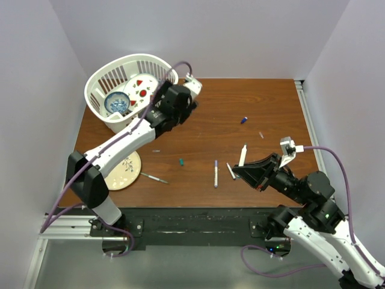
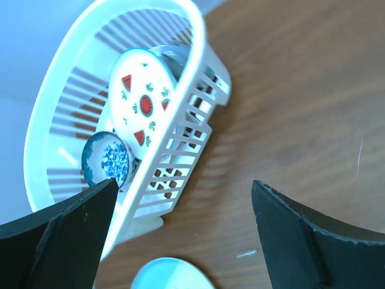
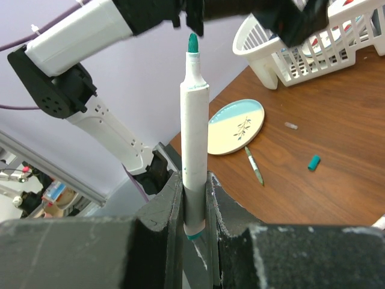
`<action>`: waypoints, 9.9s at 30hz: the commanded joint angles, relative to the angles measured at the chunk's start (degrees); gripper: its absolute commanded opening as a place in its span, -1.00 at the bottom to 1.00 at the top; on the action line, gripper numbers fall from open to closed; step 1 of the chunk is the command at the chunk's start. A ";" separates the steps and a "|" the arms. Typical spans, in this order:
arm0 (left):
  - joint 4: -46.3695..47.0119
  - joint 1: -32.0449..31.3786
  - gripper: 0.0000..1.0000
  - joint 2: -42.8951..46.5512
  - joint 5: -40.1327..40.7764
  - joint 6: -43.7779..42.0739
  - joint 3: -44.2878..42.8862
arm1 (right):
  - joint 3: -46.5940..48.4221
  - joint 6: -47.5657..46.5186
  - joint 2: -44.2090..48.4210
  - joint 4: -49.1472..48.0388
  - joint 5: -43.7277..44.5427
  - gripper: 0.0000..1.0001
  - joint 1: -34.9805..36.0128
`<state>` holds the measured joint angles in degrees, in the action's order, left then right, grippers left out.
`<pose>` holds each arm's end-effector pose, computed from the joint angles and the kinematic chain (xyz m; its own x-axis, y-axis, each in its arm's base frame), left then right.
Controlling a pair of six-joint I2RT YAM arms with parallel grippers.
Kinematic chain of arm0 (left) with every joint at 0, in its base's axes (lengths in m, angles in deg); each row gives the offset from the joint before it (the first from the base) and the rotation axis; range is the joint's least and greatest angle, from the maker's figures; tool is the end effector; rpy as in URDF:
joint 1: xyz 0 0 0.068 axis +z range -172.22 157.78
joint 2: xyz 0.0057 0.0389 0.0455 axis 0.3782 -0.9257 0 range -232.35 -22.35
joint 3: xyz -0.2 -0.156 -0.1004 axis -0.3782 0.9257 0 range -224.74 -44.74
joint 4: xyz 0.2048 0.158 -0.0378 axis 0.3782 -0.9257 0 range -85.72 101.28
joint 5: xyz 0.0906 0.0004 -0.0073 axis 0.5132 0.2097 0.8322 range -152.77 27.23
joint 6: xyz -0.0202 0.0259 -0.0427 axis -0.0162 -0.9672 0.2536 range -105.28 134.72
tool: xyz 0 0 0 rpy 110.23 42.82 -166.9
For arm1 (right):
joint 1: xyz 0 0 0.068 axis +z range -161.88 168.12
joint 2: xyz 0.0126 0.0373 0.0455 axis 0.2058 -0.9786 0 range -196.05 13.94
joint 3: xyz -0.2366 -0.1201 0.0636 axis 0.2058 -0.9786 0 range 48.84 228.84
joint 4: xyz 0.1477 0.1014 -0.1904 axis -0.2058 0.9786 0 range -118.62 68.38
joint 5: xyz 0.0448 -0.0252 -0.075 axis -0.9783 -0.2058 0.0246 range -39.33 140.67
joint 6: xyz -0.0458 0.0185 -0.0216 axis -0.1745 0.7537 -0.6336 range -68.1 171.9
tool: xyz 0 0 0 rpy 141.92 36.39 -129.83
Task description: Insert the pens into the pen caps
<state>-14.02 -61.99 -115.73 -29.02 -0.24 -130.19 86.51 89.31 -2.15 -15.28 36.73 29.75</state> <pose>0.2994 -0.2234 0.3460 -0.3618 0.5803 -0.7296 0.2774 0.8142 0.5100 0.0538 0.0592 0.3481 -0.4149 0.4200 -0.8071 -0.7187 0.3927 0.5738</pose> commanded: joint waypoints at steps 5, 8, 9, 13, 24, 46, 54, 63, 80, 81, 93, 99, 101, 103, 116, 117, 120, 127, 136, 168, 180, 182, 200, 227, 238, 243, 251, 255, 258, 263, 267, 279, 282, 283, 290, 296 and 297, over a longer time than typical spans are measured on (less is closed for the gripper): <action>-6.95 3.64 1.00 3.73 -16.07 28.56 2.20 | 1.62 -1.20 -0.60 0.19 1.63 -1.00 -0.05; -4.86 6.01 1.00 5.22 -27.91 36.91 7.98 | 1.53 -1.37 -0.86 -0.16 1.72 -1.00 0.03; -4.76 6.37 1.00 5.40 -29.87 38.93 9.32 | 1.35 -1.46 -1.04 -0.33 1.63 -1.00 -0.05; -4.85 6.46 0.37 4.00 -33.05 46.75 14.07 | 0.74 -1.29 -1.22 -0.77 1.45 -1.00 0.03; -2.13 5.93 0.36 0.84 -28.31 60.83 23.22 | 0.39 -1.64 0.45 1.07 2.24 -1.00 0.03; -8.71 1.45 0.19 -12.69 -22.95 66.47 15.85 | 0.65 -1.81 3.62 3.97 3.12 -1.00 -0.05; -13.89 0.22 0.02 -14.90 -19.61 67.34 13.38 | 1.70 -2.78 4.14 5.82 3.91 -1.00 0.12; -17.68 -1.10 -0.41 -15.42 -17.15 67.69 11.45 | 1.88 -2.69 4.93 6.52 3.91 -1.00 0.03; -16.36 -1.89 -0.71 -14.55 -19.52 66.91 14.96 | 1.44 -2.43 5.64 7.14 4.09 -1.00 0.03; -15.75 -1.80 -0.86 -14.72 -19.78 66.82 15.48 | 1.27 -2.34 5.64 6.96 4.00 -1.00 -0.05; -2.40 -1.72 -1.00 -1.22 -26.81 63.74 18.04 | -5.32 0.03 0.03 0.38 0.49 -1.00 0.03; 14.82 -1.80 -1.00 10.39 -36.72 63.04 23.30 | -9.27 1.17 -6.48 -9.36 -4.24 -1.00 0.03; 22.61 -1.80 -1.00 13.04 -38.76 64.00 26.54 | -10.68 1.88 -10.43 -12.97 -5.66 -1.00 0.12; 29.66 -1.72 -1.00 16.73 -41.75 64.88 29.27 | -12.44 3.01 -15.07 -19.47 -8.37 -1.00 0.12; 47.36 -1.80 -1.00 24.91 -49.40 69.89 36.31 | -13.85 4.87 -28.64 -35.05 -12.61 -1.00 0.82; 47.53 -1.72 -1.00 25.00 -49.75 70.07 36.49 | -13.94 5.04 -28.90 -35.49 -12.61 -1.00 1.00; 48.94 -1.72 -1.00 25.62 -50.54 70.86 37.81 | -14.29 5.22 -28.82 -35.75 -12.17 -1.00 1.00; 51.84 -1.80 -1.00 26.32 -52.65 72.53 40.27 | -14.73 5.48 -27.50 -34.79 -11.20 -1.00 1.09; 51.49 -1.80 -1.00 28.08 -51.95 73.06 41.15 | -15.08 5.57 -27.58 -34.08 -10.85 -1.00 1.09; 54.30 -3.82 -1.00 27.47 -52.13 73.67 44.84 | -15.87 6.19 -26.62 -34.35 -9.36 -1.00 1.09; 49.83 -6.46 -0.85 28.25 -51.60 68.49 45.81 | -14.91 6.19 -25.12 -31.10 -3.73 -1.00 1.18; 49.30 -6.46 -0.71 28.69 -51.60 68.05 45.90 | -14.64 5.66 -25.04 -30.92 -3.38 -1.00 1.09; 37.42 -6.46 1.00 36.25 -48.16 56.89 37.99 | -12.62 2.50 -22.13 -31.71 -15.67 -1.00 1.18; 47.45 -6.37 0.39 29.14 -66.54 57.85 35.00 | -12.45 7.15 -21.17 -36.81 -22.01 -1.00 1.18; 47.98 -6.46 0.17 29.05 -63.82 59.52 35.27 | -13.06 7.15 -20.82 -36.37 -22.10 -1.00 1.18; 48.33 -6.37 0.12 29.40 -63.20 60.22 35.44 | -13.06 7.06 -20.73 -36.20 -21.49 -1.00 1.18; 49.73 -6.37 -0.62 28.35 -66.01 60.40 35.79 | -12.36 7.06 -21.43 -36.19 -21.31 -1.00 1.18; 50.34 -6.46 -1.00 27.20 -67.33 61.72 36.67 | -12.10 7.42 -21.87 -37.16 -20.78 -1.00 1.18; 53.94 -6.46 -1.00 27.11 -69.96 64.00 38.94 | -11.22 7.07 -22.75 -37.07 -20.70 -1.00 1.18; 62.04 -6.46 -1.00 28.69 -72.08 68.05 44.66 | -10.17 7.68 -21.34 -39.09 -13.94 -1.00 1.18; 56.52 -6.46 -1.00 30.19 -71.82 65.94 46.52 | -2.18 -0.28 -23.80 -31.33 -15.59 -1.00 1.09; 61.66 -8.30 -1.00 30.81 -79.09 67.25 54.50 | 11.01 -8.22 -28.81 -26.10 -13.23 -1.00 1.09; 64.22 -9.53 -1.00 30.98 -79.64 68.13 56.35 | 14.71 -9.81 -30.13 -24.51 -12.79 -1.00 1.18; 64.67 -9.97 -1.00 30.98 -79.81 68.48 56.79 | 15.41 -9.90 -30.48 -24.68 -12.70 -1.00 1.09; 76.96 -14.19 -1.00 29.49 -78.23 76.56 63.73 | 21.83 -12.45 -34.44 -22.66 -12.35 -1.00 1.09; 80.06 -17.18 -1.00 28.70 -77.18 78.94 63.48 | 21.75 -12.44 -37.25 -26.17 -13.75 -1.00 1.09; 76.40 -17.45 -1.00 28.96 -77.26 78.16 62.96 | 21.92 -13.14 -37.16 -25.57 -14.01 -1.00 1.18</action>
<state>76.49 -70.69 -84.26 -83.94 75.23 -70.28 99.96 77.35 -38.37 -12.52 10.42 33.09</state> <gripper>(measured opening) 0.148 0.161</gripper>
